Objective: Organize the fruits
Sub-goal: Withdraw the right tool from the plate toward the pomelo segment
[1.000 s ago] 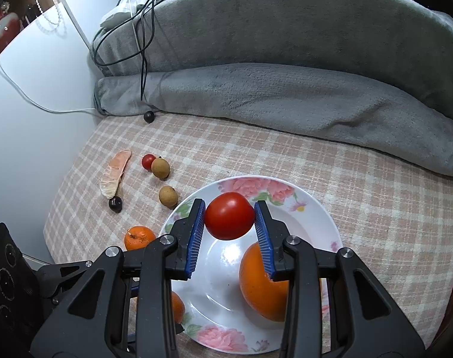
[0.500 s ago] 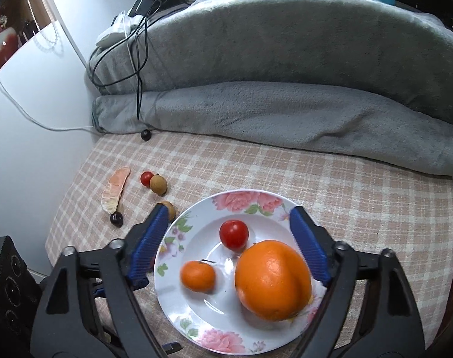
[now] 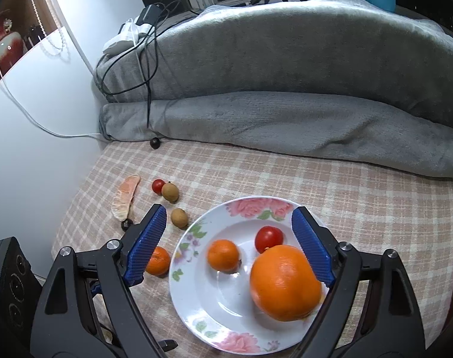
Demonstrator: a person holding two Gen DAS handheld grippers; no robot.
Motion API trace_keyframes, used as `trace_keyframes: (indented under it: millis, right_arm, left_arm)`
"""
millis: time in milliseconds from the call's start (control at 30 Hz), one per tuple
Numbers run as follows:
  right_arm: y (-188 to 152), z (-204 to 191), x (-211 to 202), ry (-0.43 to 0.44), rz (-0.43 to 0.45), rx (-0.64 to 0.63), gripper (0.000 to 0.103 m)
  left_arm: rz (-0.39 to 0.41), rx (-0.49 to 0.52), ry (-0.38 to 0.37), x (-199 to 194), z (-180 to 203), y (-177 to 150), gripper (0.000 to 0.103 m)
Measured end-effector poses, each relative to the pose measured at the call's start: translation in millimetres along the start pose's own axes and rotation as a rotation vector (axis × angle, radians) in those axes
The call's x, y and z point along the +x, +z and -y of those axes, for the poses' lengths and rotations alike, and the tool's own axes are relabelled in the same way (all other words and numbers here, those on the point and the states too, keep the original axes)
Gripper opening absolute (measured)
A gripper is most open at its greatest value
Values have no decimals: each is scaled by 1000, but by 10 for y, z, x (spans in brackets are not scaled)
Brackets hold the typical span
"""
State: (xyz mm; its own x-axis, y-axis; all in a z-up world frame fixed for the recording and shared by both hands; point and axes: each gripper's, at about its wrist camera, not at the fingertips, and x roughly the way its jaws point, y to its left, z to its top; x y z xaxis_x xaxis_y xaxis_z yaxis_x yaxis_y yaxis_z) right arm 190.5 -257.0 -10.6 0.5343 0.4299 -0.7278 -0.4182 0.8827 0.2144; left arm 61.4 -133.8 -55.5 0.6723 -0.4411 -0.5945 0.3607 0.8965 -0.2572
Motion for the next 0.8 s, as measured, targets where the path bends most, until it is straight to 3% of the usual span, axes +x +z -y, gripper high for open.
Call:
trace_keyframes:
  millis: [800]
  right_arm:
    - [135, -416, 256, 73, -11, -30, 89]
  left_arm:
    - [76, -126, 124, -429, -726, -112, 73]
